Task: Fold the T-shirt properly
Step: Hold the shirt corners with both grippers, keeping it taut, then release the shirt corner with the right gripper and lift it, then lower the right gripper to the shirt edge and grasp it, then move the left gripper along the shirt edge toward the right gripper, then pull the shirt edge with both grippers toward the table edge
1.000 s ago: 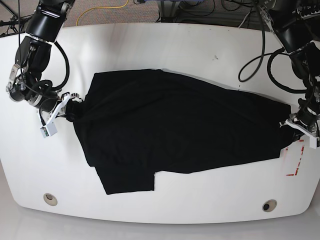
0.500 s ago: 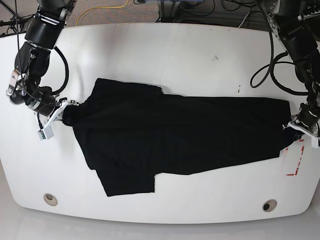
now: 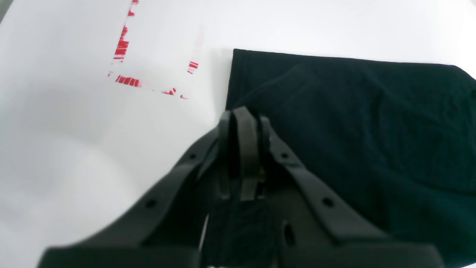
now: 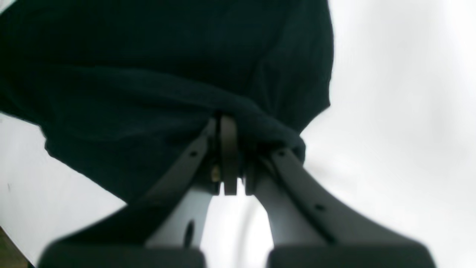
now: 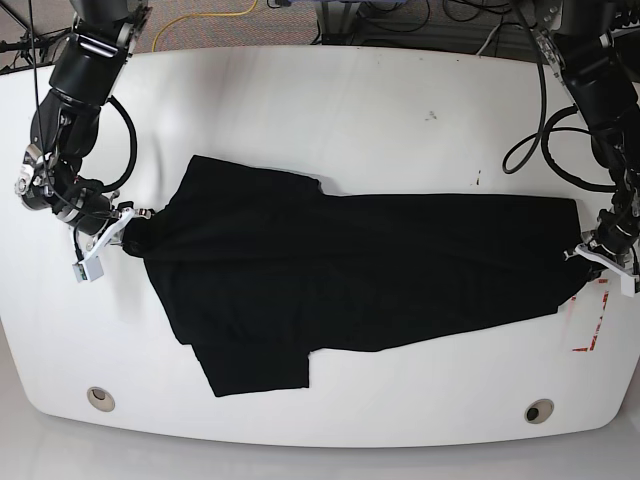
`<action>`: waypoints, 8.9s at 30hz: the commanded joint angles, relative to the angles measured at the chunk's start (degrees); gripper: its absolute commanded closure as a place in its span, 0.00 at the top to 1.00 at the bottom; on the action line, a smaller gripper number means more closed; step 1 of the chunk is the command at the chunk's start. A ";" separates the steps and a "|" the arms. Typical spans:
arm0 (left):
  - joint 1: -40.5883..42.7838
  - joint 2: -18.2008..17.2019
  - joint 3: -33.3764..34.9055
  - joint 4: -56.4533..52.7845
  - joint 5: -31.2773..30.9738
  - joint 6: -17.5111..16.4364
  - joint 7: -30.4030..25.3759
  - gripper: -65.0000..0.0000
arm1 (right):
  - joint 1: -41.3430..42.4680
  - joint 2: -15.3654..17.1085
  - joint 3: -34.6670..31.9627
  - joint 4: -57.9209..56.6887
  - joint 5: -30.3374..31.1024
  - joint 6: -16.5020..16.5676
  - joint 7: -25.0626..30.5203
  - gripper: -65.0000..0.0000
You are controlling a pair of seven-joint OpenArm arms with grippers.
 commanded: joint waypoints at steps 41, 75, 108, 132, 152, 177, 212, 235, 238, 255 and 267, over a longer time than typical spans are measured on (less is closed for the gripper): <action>-0.33 -3.10 5.04 1.00 1.29 -0.16 -0.80 0.76 | 2.24 -3.32 0.93 8.77 -13.82 0.22 -4.99 0.70; 2.30 -3.19 3.64 6.80 1.37 -0.16 -0.98 0.76 | -11.30 -19.14 4.79 13.78 -13.82 2.72 -6.48 0.69; 3.01 -4.16 3.64 6.80 1.73 -0.16 -0.98 0.76 | -15.25 -15.10 5.23 24.59 12.90 2.72 -9.82 0.00; 4.94 -4.16 3.73 6.80 1.73 -0.16 -1.16 0.76 | 1.89 -5.07 -0.13 3.67 15.89 2.72 -5.78 0.00; 4.94 -4.16 3.73 6.71 1.73 -0.16 -0.98 0.76 | 8.66 5.39 -12.61 -7.15 13.17 2.72 -0.59 0.54; 8.81 -3.63 3.81 21.30 1.29 -0.34 -0.80 0.76 | 0.13 0.29 -4.26 1.47 -21.03 2.72 9.60 0.73; 18.30 -3.54 3.81 15.77 -8.47 -0.60 -1.24 0.76 | -0.13 -2.44 -3.56 -9.08 -26.48 2.72 22.09 0.13; 14.08 -3.54 10.58 1.17 -8.47 -0.69 -6.52 0.60 | -1.01 -2.53 -3.47 -8.73 -26.39 2.72 22.09 0.13; 13.56 -3.54 11.29 -0.15 -8.47 -0.69 -6.43 0.52 | -1.01 -2.53 -3.47 -8.73 -26.39 2.72 22.09 0.12; 18.74 -4.07 10.93 6.80 -8.38 -0.60 -2.74 0.00 | -4.88 -2.61 1.36 -4.60 -24.28 2.72 17.69 0.00; 30.44 -6.53 7.07 20.42 -8.56 -0.69 0.43 0.00 | -18.42 -2.35 2.51 8.68 -16.90 2.72 10.57 0.00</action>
